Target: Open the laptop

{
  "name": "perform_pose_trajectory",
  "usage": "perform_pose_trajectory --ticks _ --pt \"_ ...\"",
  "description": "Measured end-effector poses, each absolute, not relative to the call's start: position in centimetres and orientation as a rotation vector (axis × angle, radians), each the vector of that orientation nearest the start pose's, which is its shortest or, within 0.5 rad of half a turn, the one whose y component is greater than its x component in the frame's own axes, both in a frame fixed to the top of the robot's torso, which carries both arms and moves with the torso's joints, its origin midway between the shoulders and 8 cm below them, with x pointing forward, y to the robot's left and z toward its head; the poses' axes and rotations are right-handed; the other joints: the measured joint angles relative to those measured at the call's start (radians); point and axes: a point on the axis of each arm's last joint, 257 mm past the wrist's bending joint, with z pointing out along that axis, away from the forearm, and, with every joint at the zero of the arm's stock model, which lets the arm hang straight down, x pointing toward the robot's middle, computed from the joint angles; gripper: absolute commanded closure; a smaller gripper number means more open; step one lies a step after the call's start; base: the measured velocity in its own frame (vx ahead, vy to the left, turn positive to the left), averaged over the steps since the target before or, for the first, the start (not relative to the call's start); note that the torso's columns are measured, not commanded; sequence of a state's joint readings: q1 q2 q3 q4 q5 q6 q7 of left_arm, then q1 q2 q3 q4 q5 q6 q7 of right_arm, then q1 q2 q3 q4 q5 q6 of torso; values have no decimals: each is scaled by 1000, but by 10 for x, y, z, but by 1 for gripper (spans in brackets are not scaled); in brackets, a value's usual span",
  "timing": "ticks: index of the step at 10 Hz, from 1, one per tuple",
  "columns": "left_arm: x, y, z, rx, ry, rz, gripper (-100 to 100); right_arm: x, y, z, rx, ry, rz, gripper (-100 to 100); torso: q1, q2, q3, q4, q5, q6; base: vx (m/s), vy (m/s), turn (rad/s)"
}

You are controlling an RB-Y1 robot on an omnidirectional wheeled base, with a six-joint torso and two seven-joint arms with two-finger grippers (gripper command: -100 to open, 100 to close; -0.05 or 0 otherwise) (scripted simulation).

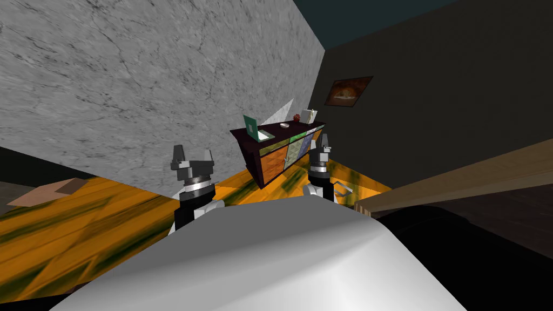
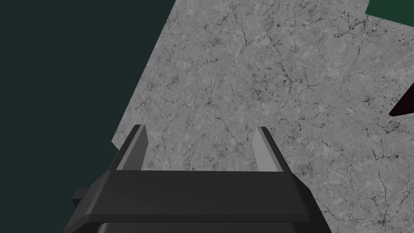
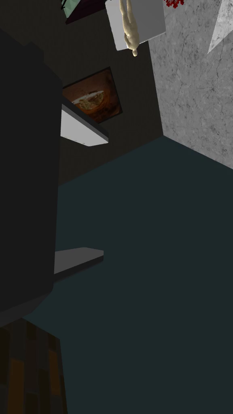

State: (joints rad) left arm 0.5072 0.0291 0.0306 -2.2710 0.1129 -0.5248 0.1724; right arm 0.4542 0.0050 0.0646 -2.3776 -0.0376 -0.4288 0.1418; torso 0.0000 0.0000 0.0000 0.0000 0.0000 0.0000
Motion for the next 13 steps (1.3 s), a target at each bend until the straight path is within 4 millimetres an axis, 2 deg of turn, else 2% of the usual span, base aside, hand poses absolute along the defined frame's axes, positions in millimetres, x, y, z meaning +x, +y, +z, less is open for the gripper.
perform_pose_trajectory --ticks 2,9,10,11,13 --pt "337 301 24 -757 504 -1502 0 339 -256 68 587 574 1292 0 0 104 -209 105 0 0 0 0 0" --pt "337 301 24 -757 504 -1502 0 339 -256 69 587 574 1292 0 0 618 -1234 617 0 0 0 0 0" --pt "337 301 24 -757 504 -1502 -100 339 -256 69 587 574 1292 0 0 691 -1382 691 0 0 35 -35 44" --pt "339 301 25 -746 525 -1501 -100 339 -256 68 587 574 1292 0 -2 724 -1452 724 0 0 61 -79 51" --pt "344 304 28 -734 561 -1499 -100 339 -256 68 587 574 1292 0 -3 735 -1477 736 -1 0 72 -97 55"
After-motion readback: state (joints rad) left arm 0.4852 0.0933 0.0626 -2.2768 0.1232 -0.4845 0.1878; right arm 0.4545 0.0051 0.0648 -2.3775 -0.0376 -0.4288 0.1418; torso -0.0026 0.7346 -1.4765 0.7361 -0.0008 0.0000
